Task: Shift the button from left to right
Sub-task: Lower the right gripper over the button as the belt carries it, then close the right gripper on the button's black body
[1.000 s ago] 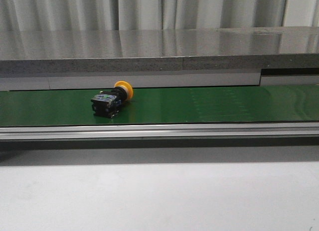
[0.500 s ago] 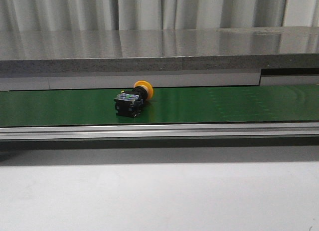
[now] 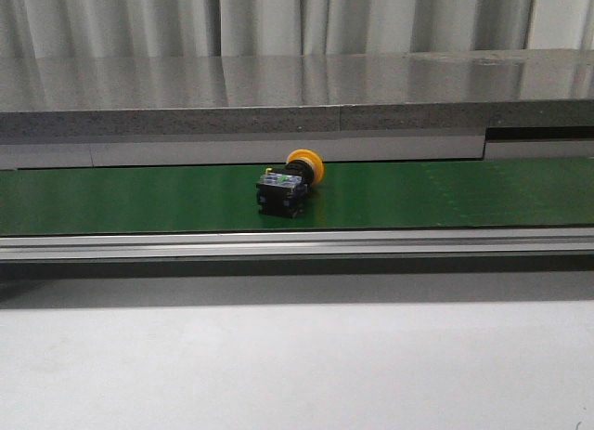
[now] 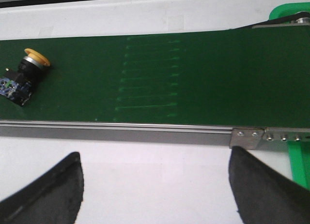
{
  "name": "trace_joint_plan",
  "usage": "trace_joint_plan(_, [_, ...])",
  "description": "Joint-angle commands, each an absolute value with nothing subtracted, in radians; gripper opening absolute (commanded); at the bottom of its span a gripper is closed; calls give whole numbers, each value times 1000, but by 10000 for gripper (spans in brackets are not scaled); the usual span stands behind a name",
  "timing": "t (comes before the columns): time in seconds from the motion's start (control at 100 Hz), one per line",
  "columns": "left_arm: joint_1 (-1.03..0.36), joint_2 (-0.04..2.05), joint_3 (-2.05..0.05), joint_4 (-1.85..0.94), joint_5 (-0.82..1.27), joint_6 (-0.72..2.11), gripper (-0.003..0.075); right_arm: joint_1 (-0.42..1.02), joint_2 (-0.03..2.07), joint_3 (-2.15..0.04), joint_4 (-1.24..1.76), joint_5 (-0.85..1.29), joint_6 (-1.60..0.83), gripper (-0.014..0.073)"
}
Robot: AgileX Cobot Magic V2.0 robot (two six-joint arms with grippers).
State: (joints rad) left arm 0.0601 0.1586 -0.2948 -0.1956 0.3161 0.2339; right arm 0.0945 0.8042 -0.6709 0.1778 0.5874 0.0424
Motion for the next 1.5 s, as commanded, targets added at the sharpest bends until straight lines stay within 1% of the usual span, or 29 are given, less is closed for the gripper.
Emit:
trace_joint_plan(0.0, [55,171,-322,-210,237,233,-19,90,857,-742,210,523,41,613])
trace_joint_plan(0.19, [55,171,-322,-210,237,233,-19,117,1011,-857,230,523,41,613])
trace_joint_plan(0.53, [55,171,-322,-210,237,233,-19,236,1334,-1050,256,522,41,613])
trace_joint_plan(0.74, [55,171,-322,-210,237,233,-19,284,1490,-1152,259,525,41,613])
trace_joint_plan(1.11, [55,171,-322,-210,237,233,-19,328,1635,-1254,281,525,41,613])
trace_joint_plan(1.49, [55,171,-322,-210,237,233,-19,328,1730,-1260,281,521,41,608])
